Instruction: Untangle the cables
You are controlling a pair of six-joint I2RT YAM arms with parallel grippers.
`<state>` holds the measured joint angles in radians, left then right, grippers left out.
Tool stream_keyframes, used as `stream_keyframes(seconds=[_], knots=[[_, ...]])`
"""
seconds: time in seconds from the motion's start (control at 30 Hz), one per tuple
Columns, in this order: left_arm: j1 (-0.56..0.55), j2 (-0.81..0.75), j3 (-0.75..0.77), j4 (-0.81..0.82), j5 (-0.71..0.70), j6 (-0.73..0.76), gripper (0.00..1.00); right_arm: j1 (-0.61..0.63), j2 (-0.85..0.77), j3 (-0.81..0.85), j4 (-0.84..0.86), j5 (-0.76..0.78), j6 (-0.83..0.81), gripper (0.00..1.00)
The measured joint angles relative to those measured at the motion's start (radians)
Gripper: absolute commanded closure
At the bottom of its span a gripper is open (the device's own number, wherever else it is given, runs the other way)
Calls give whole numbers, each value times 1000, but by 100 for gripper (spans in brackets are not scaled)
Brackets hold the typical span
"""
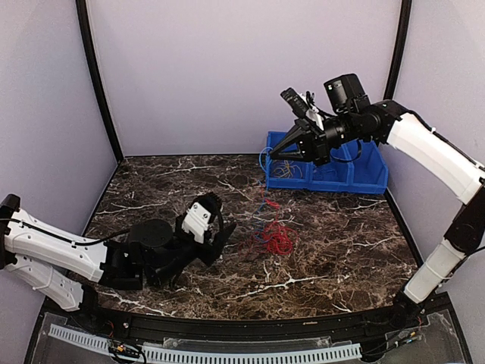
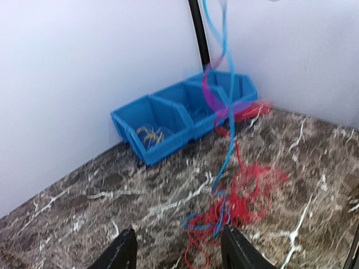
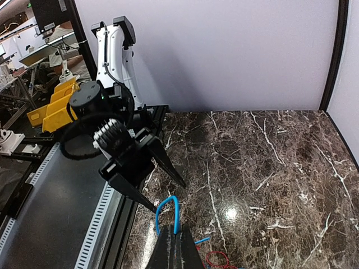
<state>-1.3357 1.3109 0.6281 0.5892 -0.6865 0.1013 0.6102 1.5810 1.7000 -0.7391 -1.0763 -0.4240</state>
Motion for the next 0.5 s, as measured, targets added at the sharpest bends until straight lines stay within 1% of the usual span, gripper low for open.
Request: stream_keyframes(seconds=[0.13, 0.2, 0.27, 0.33, 0.5], knots=[[1, -51, 34, 94, 56, 60, 44, 20, 0, -3, 11, 16, -2, 100], [3, -49, 60, 105, 101, 82, 43, 28, 0, -3, 16, 23, -2, 100], [5, -39, 83, 111, 144, 98, 39, 34, 1, -3, 22, 27, -1, 100], [6, -19, 106, 123, 176, 108, 38, 38, 3, -3, 29, 28, 0, 100], [25, 65, 142, 186, 222, 107, 39, 48, 8, -3, 36, 30, 0, 100]])
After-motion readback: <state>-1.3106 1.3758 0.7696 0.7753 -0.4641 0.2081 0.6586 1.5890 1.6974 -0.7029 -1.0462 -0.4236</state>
